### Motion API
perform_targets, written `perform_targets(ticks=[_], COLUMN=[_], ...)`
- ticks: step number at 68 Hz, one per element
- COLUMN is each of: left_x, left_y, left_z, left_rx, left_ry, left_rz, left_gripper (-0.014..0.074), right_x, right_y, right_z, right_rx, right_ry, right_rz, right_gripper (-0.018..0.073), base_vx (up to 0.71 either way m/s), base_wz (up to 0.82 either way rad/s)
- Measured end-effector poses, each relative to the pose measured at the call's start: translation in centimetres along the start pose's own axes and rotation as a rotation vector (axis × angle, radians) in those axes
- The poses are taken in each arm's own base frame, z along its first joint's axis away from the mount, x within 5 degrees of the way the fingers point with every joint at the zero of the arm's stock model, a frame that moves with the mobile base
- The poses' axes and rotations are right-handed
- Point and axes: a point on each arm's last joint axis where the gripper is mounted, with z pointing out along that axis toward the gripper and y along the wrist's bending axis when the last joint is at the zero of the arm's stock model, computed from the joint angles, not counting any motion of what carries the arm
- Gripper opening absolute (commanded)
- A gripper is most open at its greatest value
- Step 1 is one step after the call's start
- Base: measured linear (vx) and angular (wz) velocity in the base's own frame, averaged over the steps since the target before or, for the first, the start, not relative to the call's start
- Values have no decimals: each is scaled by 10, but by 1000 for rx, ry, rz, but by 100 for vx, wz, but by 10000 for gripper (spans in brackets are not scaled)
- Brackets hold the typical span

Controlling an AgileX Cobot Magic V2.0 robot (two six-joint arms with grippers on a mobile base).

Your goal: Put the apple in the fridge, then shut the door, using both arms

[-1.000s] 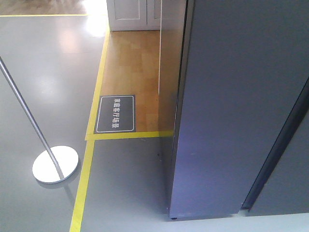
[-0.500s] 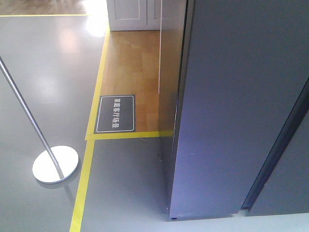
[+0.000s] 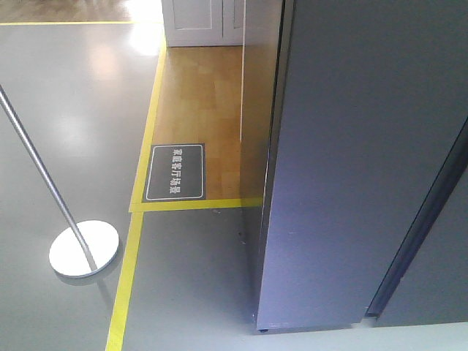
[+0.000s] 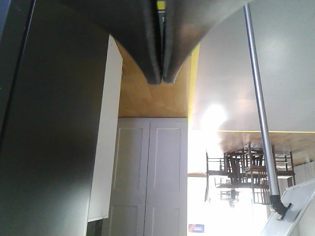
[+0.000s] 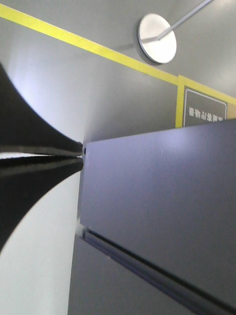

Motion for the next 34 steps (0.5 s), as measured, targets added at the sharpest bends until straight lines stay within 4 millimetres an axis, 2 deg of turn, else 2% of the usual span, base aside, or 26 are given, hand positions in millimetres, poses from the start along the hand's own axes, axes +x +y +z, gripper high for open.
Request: perform_targets(ticks=[6,17,24,34], left_x=[0,0,0,0], left_y=[0,0,0,0], left_z=[0,0,0,0], left_rx=[0,0,0,0], left_ry=[0,0,0,1], left_rz=[0,0,0,0], left_gripper=[-6,-6,-6,-6], right_x=[10,26,48,85], right_y=[-2,-3,-4,-5], right_z=[3,15,31,57], right_rx=[25,19,14,18], right_ry=[-45,-243,-302,-277], right_rz=[20,22,20,21], right_gripper=[-3,-3,-3,-3], base_vx=[0,0,0,0], base_wz=[0,0,0,0])
